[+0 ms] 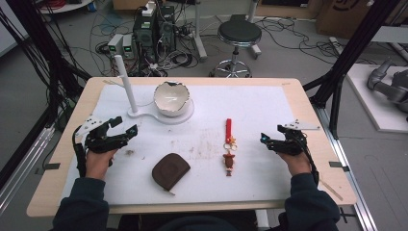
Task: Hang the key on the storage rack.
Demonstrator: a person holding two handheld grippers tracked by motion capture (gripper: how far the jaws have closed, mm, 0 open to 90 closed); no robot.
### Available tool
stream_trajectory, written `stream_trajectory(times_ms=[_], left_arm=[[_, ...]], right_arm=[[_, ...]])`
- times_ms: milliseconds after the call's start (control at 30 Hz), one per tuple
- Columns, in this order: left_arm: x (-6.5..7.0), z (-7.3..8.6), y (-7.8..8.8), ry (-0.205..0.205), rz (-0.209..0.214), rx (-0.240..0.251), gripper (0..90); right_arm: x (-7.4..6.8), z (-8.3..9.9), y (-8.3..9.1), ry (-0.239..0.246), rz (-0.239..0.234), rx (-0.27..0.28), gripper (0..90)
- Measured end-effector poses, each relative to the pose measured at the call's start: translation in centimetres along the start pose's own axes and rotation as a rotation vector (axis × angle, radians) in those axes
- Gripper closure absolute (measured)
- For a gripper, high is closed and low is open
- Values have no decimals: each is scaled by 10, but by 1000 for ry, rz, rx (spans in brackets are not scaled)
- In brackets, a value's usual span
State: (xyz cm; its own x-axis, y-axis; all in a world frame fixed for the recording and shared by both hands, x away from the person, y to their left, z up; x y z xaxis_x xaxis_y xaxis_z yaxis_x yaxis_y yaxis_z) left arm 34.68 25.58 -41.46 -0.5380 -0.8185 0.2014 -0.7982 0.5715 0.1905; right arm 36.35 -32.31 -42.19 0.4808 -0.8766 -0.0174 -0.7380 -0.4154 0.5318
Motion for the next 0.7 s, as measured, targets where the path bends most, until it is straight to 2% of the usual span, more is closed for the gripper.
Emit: stream_trajectory(times_ms=[167,467,600,633,700], left_arm=[[0,1,1,5,-4,0,197],[0,3,1,8,-13,-11,204],[-1,4,2,16,-17,-18,207],[-1,4,3,16,-18,-21,209],[-1,5,3,15,-16,-25,210]], right_arm=[[0,-1,-1,-20,-11,15,190],[-4,-2,-2,-22,-31,15,190],[-13,-6,-9,-33,-59,10,262],[-19,-8,-14,-37,-73,0,278],[-25,-10,-18,-22,-96,-12,376]])
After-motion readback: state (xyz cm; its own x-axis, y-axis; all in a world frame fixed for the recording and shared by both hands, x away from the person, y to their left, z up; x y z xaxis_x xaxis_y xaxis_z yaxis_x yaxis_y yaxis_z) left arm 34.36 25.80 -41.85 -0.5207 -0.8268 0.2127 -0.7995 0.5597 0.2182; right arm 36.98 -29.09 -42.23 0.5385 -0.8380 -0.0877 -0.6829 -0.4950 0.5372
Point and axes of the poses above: each handheld gripper's, and its own axes: y roughly backward along the jaws, z roughly out of its underside, x roughly to its right, the point moved 1 cm from there along -y, roughly forward along the jaws, and after that the axes turned 1 degree about y, right-handed, at the moved point
